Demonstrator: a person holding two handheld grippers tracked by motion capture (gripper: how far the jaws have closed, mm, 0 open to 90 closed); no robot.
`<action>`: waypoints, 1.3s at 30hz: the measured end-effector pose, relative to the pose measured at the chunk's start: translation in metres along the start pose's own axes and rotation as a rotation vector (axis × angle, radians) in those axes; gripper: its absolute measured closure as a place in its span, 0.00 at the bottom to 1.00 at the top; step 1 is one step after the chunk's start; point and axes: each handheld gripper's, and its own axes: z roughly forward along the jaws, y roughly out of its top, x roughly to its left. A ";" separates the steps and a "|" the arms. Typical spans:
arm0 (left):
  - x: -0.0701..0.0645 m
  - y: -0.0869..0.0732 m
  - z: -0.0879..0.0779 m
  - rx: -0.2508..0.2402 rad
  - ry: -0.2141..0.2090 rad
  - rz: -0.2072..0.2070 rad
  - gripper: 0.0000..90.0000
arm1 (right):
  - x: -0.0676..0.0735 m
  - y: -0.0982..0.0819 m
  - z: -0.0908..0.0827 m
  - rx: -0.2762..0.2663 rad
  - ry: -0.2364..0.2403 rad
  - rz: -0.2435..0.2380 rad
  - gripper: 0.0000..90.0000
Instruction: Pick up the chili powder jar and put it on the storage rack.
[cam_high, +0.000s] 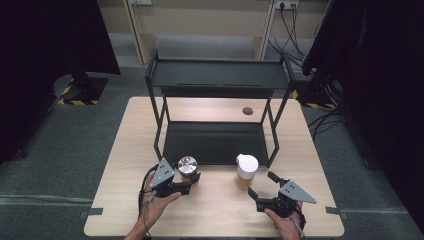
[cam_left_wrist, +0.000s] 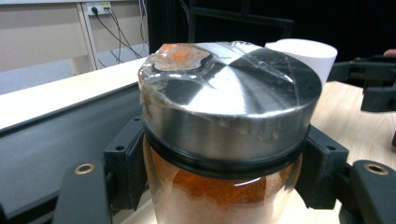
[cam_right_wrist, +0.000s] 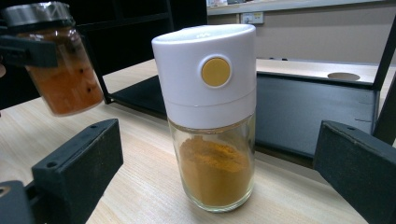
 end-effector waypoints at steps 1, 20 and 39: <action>0.001 0.003 -0.001 -0.002 0.003 0.005 0.34 | 0.000 0.000 0.000 0.000 0.000 0.000 0.02; 0.007 0.027 -0.005 -0.012 0.005 -0.001 0.34 | 0.001 0.000 0.000 -0.002 0.006 -0.017 0.01; 0.010 0.054 -0.002 0.008 -0.004 0.015 0.34 | 0.001 0.000 0.000 -0.005 0.013 -0.024 0.00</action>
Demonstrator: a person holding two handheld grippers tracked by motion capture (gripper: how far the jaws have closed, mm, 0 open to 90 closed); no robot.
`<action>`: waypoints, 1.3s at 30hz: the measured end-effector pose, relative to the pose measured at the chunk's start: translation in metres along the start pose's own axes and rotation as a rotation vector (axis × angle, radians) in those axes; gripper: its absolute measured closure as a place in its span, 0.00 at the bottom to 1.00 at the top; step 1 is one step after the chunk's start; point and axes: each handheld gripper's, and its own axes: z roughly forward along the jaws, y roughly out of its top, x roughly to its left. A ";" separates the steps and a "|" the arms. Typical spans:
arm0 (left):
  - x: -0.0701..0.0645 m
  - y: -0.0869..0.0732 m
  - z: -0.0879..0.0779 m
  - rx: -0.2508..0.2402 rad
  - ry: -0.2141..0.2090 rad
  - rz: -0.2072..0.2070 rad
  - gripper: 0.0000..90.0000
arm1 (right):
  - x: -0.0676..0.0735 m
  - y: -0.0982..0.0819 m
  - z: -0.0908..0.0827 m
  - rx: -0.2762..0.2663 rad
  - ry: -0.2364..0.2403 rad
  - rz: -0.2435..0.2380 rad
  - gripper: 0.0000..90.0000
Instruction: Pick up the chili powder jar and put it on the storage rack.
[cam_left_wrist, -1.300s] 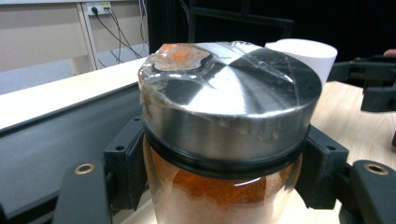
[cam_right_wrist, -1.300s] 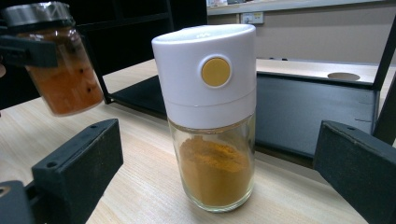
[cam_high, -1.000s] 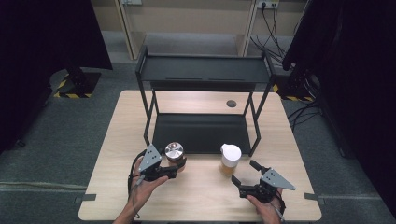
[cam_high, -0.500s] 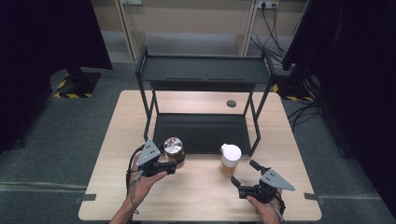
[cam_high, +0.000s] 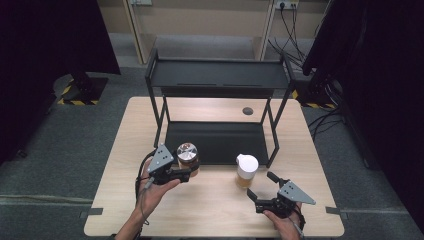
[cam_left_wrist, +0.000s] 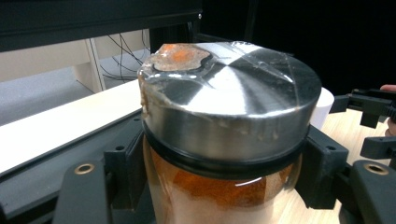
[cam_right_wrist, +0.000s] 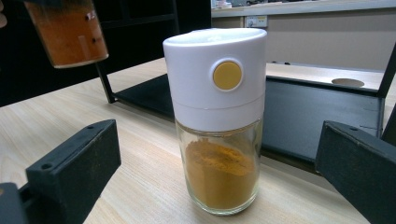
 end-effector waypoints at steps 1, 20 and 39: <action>0.000 0.001 0.000 -0.004 0.000 -0.002 0.34 | 0.000 0.000 0.000 0.000 0.000 0.000 0.00; 0.010 0.048 -0.004 -0.008 0.003 0.006 0.34 | 0.000 0.000 0.000 0.000 0.000 0.003 0.00; 0.013 0.084 -0.010 -0.004 0.030 0.013 0.34 | 0.000 0.000 0.001 0.001 0.002 0.001 0.00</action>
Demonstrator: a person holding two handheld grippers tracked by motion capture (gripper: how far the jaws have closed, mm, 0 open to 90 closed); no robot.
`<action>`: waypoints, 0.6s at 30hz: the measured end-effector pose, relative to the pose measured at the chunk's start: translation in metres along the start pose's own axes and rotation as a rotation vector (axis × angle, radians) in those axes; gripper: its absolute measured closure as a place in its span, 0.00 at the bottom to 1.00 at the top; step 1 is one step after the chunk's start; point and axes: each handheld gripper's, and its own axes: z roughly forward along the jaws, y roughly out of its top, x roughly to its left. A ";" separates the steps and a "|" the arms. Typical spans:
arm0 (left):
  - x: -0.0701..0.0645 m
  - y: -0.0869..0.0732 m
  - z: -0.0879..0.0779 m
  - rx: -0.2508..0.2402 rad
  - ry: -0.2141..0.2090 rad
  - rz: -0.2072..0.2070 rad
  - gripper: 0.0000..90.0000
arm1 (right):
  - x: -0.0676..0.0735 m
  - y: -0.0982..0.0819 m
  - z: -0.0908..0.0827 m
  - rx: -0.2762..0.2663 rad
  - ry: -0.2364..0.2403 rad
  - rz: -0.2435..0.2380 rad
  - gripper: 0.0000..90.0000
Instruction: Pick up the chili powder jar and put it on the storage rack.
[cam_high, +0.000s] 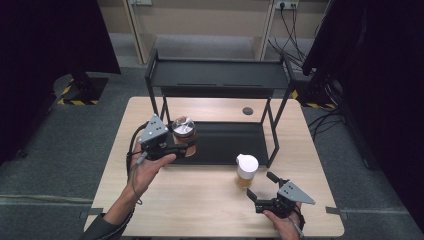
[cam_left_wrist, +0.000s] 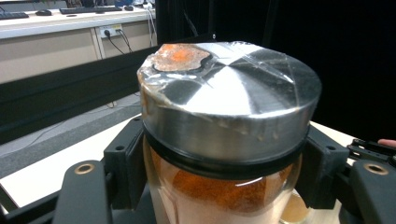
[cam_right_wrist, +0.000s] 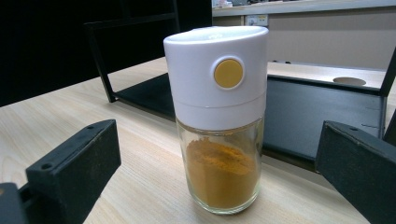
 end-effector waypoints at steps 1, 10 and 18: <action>0.000 0.002 0.000 -0.001 0.001 -0.002 0.34 | 0.000 0.000 0.000 0.000 0.000 0.000 0.00; 0.000 0.021 0.000 -0.001 0.004 0.009 0.34 | 0.000 0.000 0.000 0.000 0.002 0.000 0.00; -0.002 0.037 0.001 -0.002 0.008 0.021 0.34 | 0.000 0.000 0.000 0.001 0.003 -0.001 0.00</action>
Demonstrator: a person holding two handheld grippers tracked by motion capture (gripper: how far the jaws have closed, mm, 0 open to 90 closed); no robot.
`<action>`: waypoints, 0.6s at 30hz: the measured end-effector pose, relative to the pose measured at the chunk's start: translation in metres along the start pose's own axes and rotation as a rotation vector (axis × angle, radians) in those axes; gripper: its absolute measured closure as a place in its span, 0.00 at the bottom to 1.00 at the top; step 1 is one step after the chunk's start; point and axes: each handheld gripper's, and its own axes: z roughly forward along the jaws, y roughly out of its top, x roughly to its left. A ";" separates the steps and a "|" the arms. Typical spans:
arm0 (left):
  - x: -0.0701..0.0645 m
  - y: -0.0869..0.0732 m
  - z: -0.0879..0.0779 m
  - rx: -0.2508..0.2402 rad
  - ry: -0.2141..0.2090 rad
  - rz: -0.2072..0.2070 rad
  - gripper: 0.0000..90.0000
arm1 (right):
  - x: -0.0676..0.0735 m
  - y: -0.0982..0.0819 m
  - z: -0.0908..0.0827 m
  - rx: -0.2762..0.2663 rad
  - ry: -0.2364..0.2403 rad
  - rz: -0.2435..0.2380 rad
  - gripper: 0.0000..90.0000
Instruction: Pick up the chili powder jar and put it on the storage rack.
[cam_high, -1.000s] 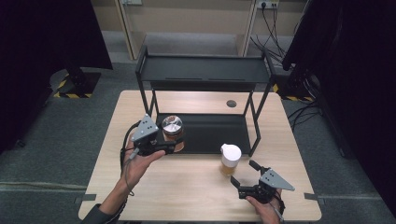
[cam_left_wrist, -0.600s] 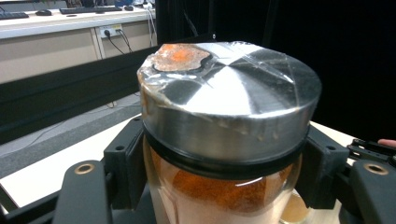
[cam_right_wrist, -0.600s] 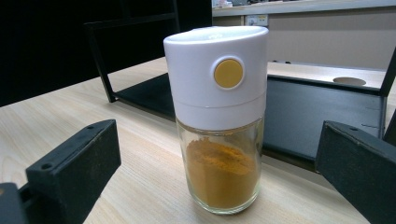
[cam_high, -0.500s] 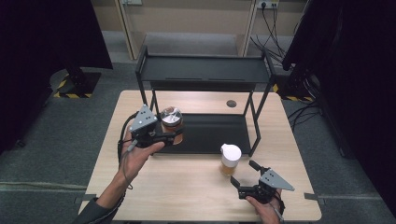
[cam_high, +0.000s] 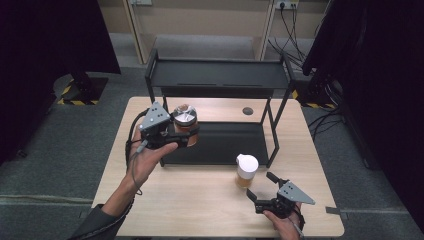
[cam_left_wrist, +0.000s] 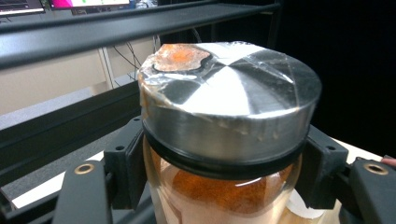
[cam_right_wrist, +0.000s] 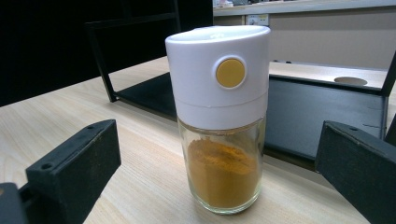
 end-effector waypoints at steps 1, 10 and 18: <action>0.000 0.002 0.000 0.000 -0.001 0.000 0.34 | 0.000 0.000 0.000 0.000 0.000 0.000 0.00; -0.003 0.021 0.002 0.000 0.002 0.001 0.34 | 0.000 0.000 0.000 0.000 0.001 0.000 0.00; -0.003 0.034 0.004 0.006 0.002 -0.012 0.34 | 0.000 0.000 -0.001 0.000 0.002 0.001 0.00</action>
